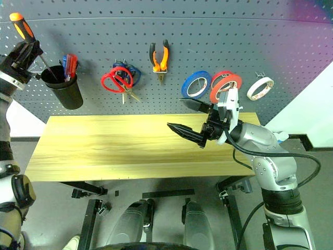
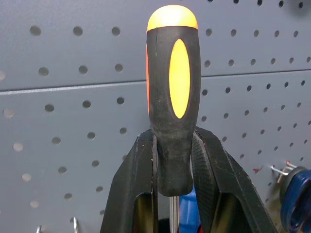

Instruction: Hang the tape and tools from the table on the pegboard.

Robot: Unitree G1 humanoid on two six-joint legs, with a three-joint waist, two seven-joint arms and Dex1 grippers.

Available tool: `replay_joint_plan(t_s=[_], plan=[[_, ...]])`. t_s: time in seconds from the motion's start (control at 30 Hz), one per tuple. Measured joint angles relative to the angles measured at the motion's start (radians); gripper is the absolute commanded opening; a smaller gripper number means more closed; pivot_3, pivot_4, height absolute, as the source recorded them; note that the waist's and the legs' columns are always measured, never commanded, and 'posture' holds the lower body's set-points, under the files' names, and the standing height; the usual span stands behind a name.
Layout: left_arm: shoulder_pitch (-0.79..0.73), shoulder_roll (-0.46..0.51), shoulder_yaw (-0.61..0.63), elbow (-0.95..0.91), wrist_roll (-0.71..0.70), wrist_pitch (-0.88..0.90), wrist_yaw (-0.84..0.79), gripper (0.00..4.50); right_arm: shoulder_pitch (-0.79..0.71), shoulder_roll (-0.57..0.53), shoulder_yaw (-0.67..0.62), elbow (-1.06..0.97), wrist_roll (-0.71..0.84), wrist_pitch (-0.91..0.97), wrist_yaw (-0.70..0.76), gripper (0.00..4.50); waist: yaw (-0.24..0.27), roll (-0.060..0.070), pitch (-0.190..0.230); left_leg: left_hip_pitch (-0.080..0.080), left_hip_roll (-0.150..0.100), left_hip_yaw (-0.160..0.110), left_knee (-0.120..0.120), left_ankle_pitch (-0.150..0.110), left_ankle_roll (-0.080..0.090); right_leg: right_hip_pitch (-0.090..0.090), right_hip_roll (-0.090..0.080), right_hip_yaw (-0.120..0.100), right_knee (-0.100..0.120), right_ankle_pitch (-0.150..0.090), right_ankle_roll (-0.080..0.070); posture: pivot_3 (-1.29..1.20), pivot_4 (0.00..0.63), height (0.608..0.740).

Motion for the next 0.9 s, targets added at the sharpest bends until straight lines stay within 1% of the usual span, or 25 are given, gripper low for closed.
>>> replay_joint_plan(t_s=[0.27, 0.37, 0.47, 0.67, 0.77, 0.83, 0.9], plan=[[0.009, -0.001, 0.001, -0.003, -0.009, 0.008, -0.017, 4.41, 0.000, 0.000, 0.000, 0.000, 0.001, 0.000, 0.003, 4.50, -0.001, 0.000, 0.000, 0.000, 0.000, 0.000, 0.001, 0.000, 0.000, 0.000, 0.000, 0.000, 0.001, 0.000, 0.000, -0.01, 0.138, 0.727], [0.012, -0.003, 0.002, -0.004, -0.009, 0.008, -0.019, 4.46, 0.000, 0.000, -0.002, 0.000, 0.001, 0.000, 0.004, 4.50, -0.001, 0.000, -0.001, 0.000, 0.000, 0.000, 0.001, 0.000, 0.000, 0.000, 0.000, 0.000, 0.001, 0.000, 0.000, -0.01, 0.132, 0.727], [0.014, -0.006, 0.015, -0.030, -0.038, 0.021, -0.020, 4.46, 0.000, 0.000, -0.006, 0.000, 0.001, -0.001, 0.007, 4.50, -0.001, -0.001, -0.001, 0.000, 0.000, 0.000, 0.001, 0.000, 0.000, 0.000, 0.000, 0.000, 0.001, 0.000, 0.000, -0.01, 0.132, 0.727], [0.064, -0.001, 0.043, -0.245, -0.150, 0.138, -0.036, 4.46, 0.000, -0.002, -0.008, 0.000, 0.001, -0.001, 0.009, 4.50, -0.002, -0.001, -0.002, 0.000, 0.000, 0.000, 0.001, 0.000, 0.000, 0.000, 0.000, 0.001, 0.001, 0.000, 0.000, 0.00, 0.139, 0.727], [0.143, 0.018, 0.045, -0.394, -0.204, 0.204, -0.063, 4.46, 0.001, -0.003, -0.008, -0.001, 0.001, -0.001, 0.010, 4.50, -0.006, -0.001, -0.002, 0.001, 0.000, 0.000, 0.001, 0.000, 0.000, 0.000, 0.000, 0.002, 0.002, 0.000, 0.000, 0.01, 0.147, 0.727], [0.229, 0.034, 0.041, -0.481, -0.211, 0.225, -0.088, 4.46, 0.012, -0.007, -0.007, -0.006, -0.013, -0.005, 0.009, 4.50, -0.014, -0.001, -0.003, 0.001, 0.000, 0.000, 0.000, 0.000, 0.000, 0.000, 0.000, 0.002, 0.002, 0.000, 0.000, 0.01, 0.150, 0.727], [0.294, 0.035, 0.026, -0.525, -0.204, 0.228, -0.109, 4.46, 0.031, -0.010, -0.005, -0.008, -0.034, -0.015, 0.007, 4.50, -0.015, 0.000, -0.003, 0.002, 0.000, 0.000, 0.000, 0.000, -0.001, 0.000, 0.000, 0.003, 0.002, 0.000, 0.000, 0.02, 0.151, 0.727]])
